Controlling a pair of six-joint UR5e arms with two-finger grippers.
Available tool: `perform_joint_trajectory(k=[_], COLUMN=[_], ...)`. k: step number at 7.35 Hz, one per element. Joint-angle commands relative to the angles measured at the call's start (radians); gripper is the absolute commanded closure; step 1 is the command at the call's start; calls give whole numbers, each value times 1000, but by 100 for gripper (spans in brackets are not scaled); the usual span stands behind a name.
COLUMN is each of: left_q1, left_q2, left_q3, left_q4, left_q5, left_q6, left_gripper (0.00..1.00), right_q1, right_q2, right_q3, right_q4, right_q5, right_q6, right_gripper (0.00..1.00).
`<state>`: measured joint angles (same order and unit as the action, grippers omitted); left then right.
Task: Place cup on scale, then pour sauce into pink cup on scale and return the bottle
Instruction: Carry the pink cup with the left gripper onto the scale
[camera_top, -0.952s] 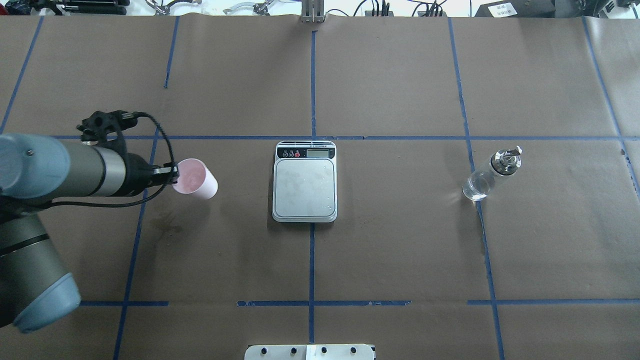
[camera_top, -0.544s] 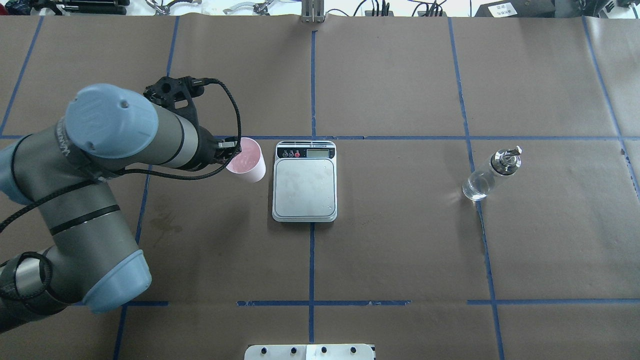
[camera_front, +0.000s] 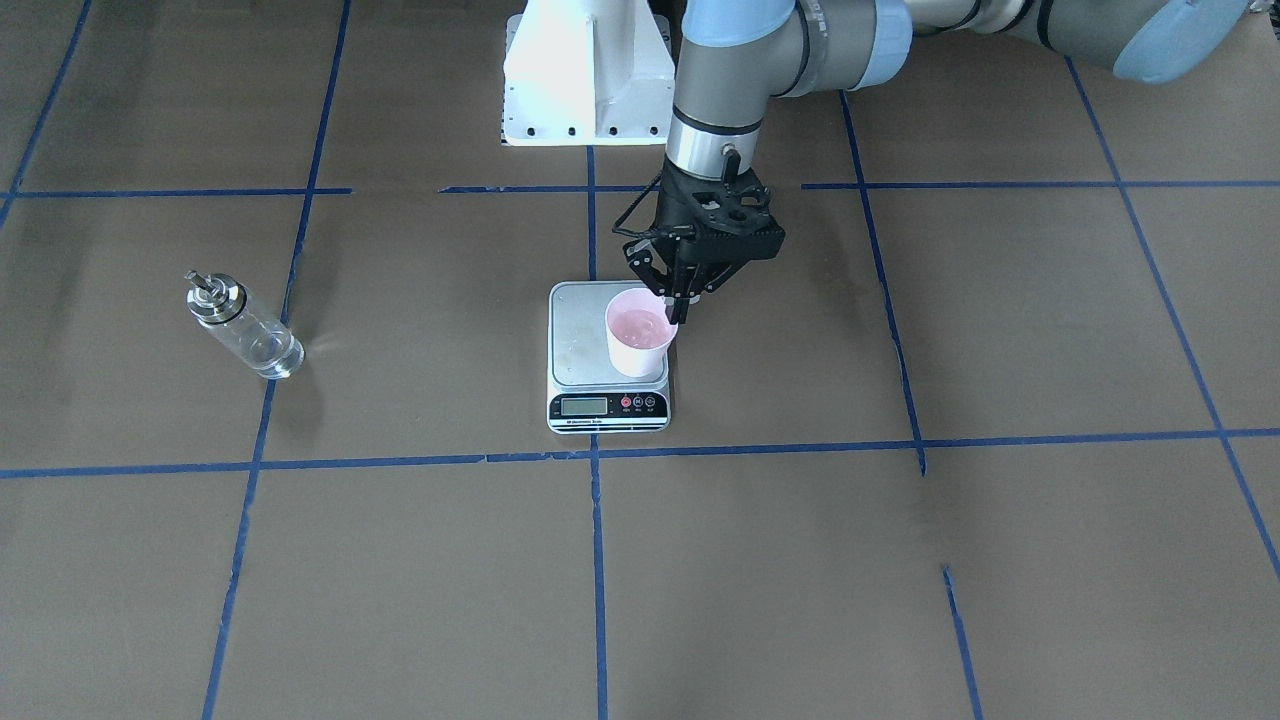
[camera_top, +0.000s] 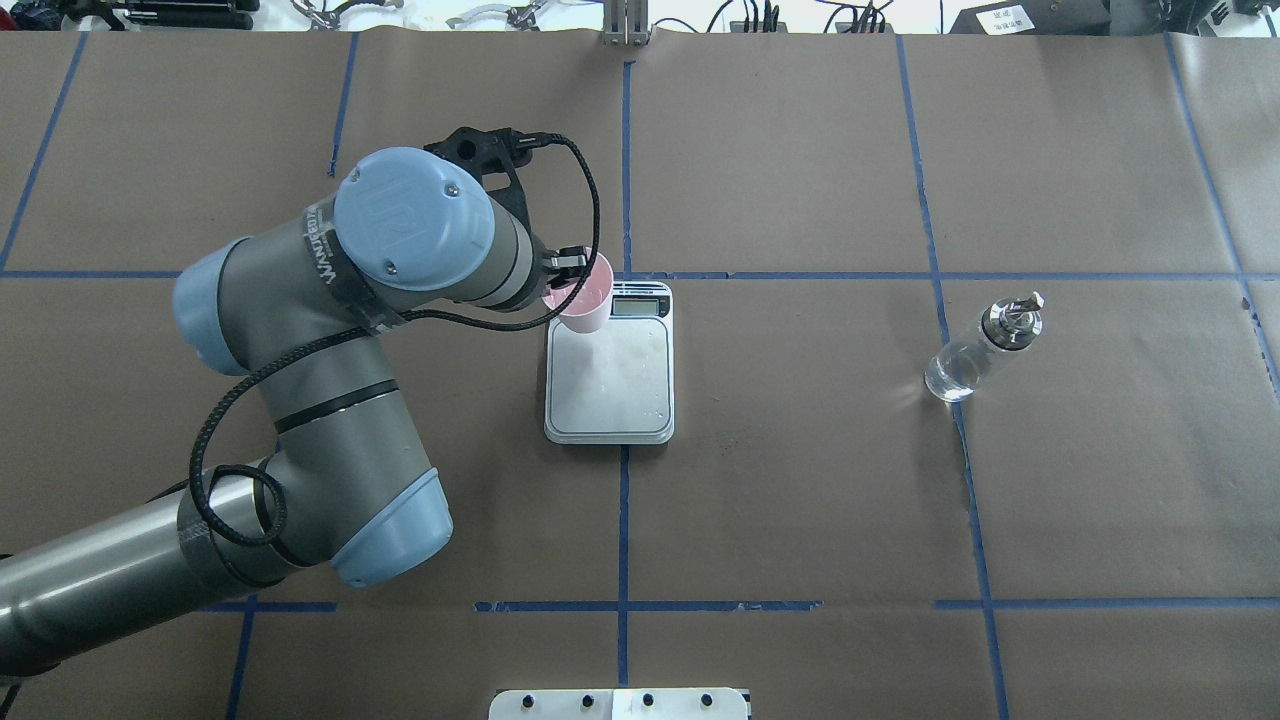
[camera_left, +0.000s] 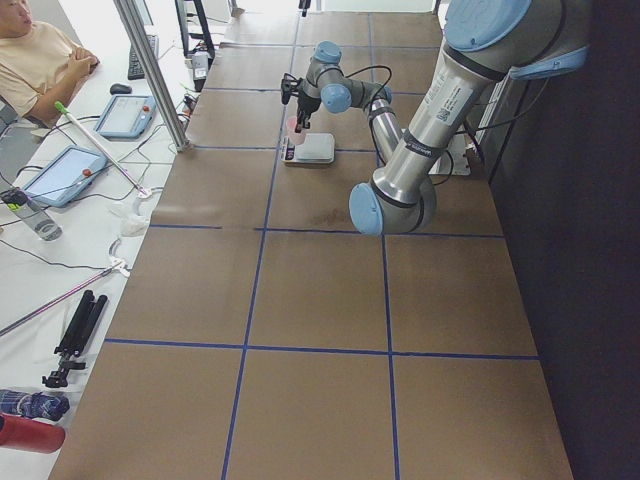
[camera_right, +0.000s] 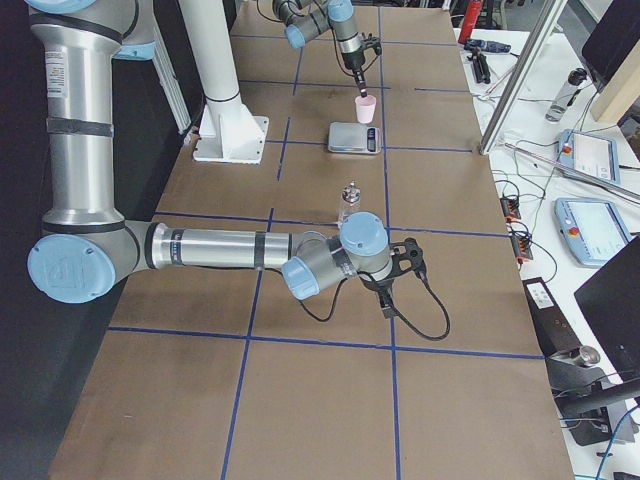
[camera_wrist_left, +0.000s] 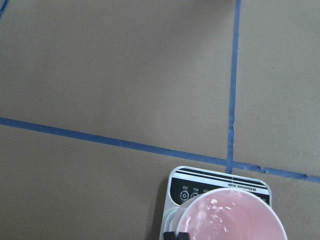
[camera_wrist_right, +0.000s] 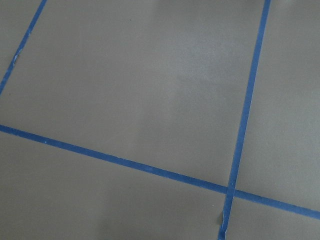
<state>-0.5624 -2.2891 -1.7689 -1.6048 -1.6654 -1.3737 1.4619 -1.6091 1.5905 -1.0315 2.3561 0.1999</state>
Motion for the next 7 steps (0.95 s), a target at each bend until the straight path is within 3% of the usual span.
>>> perform_joint_trajectory(k=[1,7], left_q1=[41,70], left_q2=[-10,0], left_q3=[17,19], left_q4=[-4,-7], left_q5=[4,6], left_q6=[2,2], left_gripper=[100,100], right_q1=[0,2], right_q2=[0,-2], right_q3=[0,0], right_q4=[-1,-1], right_q5=[0,0], right_q6=[3,3], right_gripper=[0,0])
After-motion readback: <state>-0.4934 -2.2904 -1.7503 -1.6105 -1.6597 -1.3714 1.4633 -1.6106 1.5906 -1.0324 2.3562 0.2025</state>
